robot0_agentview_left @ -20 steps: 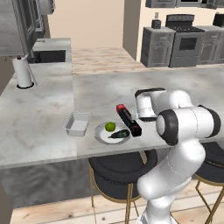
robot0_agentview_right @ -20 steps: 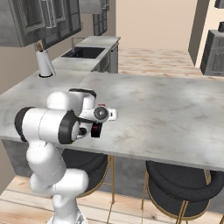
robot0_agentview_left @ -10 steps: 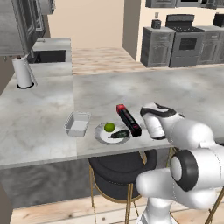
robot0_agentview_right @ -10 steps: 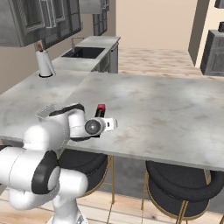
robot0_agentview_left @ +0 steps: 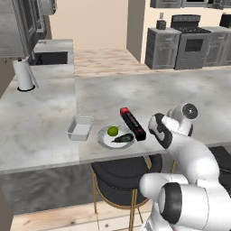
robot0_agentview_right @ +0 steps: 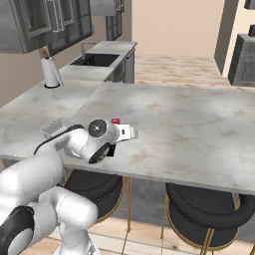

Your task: Retrieve the tupperware and aluminum foil from the cabinet and place them on the dining counter near the plate with eggplant and lime to prepare for storing leftovers.

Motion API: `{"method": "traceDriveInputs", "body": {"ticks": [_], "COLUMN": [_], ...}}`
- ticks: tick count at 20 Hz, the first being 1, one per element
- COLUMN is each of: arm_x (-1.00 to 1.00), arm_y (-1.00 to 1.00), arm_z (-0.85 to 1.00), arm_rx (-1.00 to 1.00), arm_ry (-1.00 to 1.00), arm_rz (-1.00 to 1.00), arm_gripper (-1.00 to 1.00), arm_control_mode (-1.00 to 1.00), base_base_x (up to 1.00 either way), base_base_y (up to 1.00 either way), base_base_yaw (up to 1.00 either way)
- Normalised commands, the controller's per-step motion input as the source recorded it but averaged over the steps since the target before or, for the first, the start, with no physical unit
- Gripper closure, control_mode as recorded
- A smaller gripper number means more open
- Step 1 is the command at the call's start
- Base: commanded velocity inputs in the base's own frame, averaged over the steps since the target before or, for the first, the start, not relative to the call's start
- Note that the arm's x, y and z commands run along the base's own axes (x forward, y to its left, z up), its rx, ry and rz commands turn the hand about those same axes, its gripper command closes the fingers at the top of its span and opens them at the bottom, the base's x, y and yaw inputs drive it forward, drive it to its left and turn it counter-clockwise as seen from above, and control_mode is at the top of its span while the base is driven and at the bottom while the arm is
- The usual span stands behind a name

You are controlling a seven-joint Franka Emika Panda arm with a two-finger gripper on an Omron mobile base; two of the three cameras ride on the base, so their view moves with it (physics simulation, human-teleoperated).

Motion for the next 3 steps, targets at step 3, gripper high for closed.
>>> {"method": "traceDriveInputs", "body": {"ticks": [3], "arm_x": [0.01], "arm_y": [0.0], "arm_z": [1.0], "arm_rx": [-0.12], "arm_ry": [0.11], "arm_rz": [-0.08], "arm_gripper": [-1.0], "arm_control_mode": [-1.0], "base_base_x": [0.0], "base_base_y": [0.0], "base_base_yaw": [0.0]}}
